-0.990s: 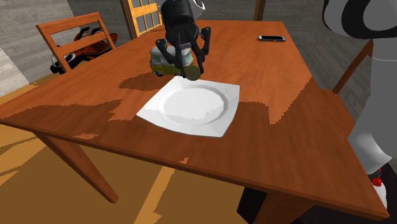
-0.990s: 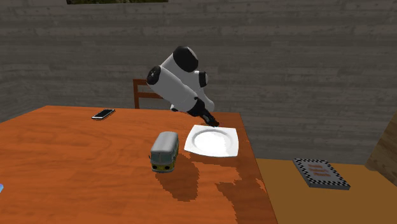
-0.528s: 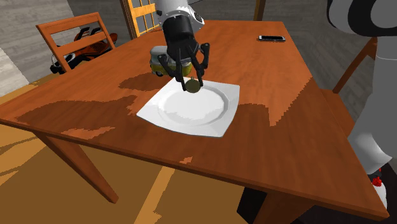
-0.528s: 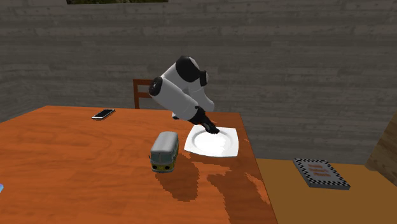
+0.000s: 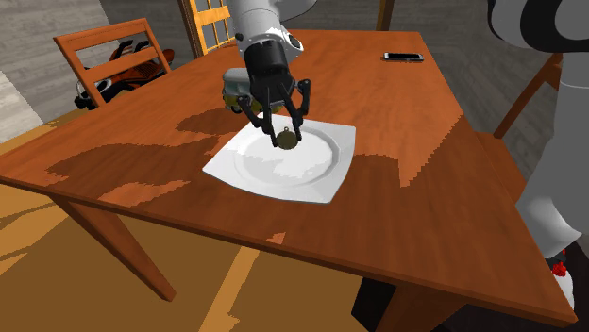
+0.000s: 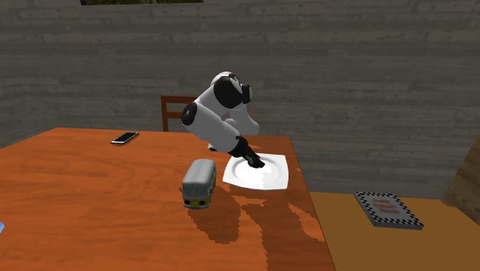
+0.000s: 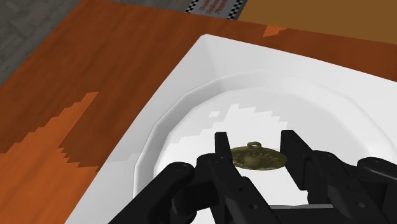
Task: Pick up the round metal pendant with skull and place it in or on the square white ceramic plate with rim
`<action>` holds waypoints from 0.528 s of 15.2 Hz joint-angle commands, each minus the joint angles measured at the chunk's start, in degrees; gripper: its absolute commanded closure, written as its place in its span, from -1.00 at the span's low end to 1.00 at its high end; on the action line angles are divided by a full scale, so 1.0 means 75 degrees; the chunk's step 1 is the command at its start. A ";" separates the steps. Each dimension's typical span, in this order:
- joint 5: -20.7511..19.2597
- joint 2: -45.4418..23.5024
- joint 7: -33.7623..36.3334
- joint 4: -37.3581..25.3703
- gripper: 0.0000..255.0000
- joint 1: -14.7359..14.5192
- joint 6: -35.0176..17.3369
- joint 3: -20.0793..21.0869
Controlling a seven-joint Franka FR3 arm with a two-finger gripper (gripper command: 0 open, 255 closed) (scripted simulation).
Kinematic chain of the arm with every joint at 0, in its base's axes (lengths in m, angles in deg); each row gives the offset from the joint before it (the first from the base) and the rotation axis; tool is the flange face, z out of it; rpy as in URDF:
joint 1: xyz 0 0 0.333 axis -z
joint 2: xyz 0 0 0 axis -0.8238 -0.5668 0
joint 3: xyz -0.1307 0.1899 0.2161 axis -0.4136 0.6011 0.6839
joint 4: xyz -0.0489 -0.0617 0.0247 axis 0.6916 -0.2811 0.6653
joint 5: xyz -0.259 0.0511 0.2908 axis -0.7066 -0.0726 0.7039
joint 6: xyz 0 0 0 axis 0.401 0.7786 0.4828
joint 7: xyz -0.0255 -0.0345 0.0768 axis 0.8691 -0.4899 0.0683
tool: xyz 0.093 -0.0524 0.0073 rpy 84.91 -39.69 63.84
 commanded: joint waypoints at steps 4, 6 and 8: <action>-0.0001 0.0002 -0.0004 0.0007 -1.00 0.0000 -0.0004 -0.0001; -0.0001 0.0002 -0.0004 0.0007 -1.00 0.0000 -0.0004 -0.0001; -0.0001 0.0002 -0.0004 0.0007 -1.00 0.0000 -0.0004 -0.0001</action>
